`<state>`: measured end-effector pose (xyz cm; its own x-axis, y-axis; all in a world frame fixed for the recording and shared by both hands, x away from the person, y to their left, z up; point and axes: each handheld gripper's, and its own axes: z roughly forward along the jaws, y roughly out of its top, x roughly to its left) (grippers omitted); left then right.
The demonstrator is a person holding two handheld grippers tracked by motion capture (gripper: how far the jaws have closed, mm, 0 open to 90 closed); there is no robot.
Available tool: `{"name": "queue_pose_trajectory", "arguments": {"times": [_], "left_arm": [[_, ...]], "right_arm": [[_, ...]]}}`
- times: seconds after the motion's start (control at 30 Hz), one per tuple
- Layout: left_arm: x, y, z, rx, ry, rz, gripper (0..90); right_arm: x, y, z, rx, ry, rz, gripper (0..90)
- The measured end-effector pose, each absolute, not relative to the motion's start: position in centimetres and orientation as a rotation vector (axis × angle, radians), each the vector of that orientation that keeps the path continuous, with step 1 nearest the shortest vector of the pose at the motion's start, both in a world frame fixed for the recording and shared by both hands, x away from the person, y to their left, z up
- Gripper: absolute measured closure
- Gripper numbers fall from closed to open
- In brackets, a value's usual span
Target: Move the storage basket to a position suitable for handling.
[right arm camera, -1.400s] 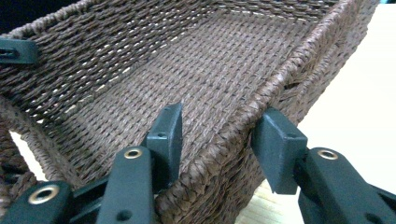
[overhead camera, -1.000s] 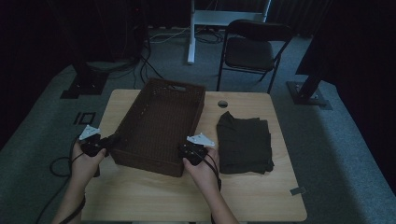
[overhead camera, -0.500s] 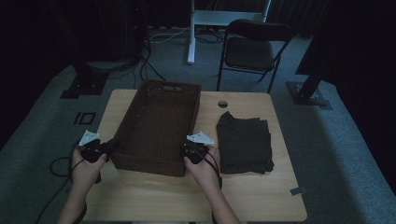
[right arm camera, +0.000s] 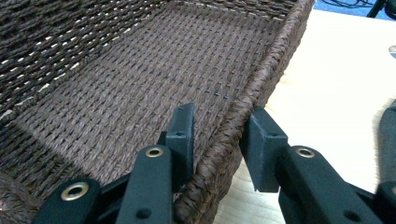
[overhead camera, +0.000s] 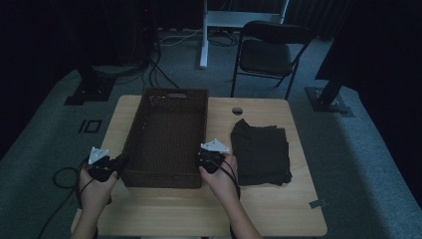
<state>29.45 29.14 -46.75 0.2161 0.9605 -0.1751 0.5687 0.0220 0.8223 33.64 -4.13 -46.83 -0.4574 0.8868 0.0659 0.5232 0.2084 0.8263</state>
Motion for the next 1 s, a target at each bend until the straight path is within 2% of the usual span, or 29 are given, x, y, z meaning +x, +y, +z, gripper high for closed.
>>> {"name": "queue_pose_trajectory", "arguments": {"times": [0.53, 1.0], "left_arm": [[27.5, 27.8, -46.2, 1.67, 1.509, 0.625, 80.3], [28.4, 29.1, -46.6, 1.672, 1.475, 0.606, 80.4]], "right_arm": [[33.4, -4.8, -46.6, 1.251, 2.11, 1.123, 67.0], [33.1, -3.8, -46.7, 1.278, 2.089, 1.11, 67.0]]}}
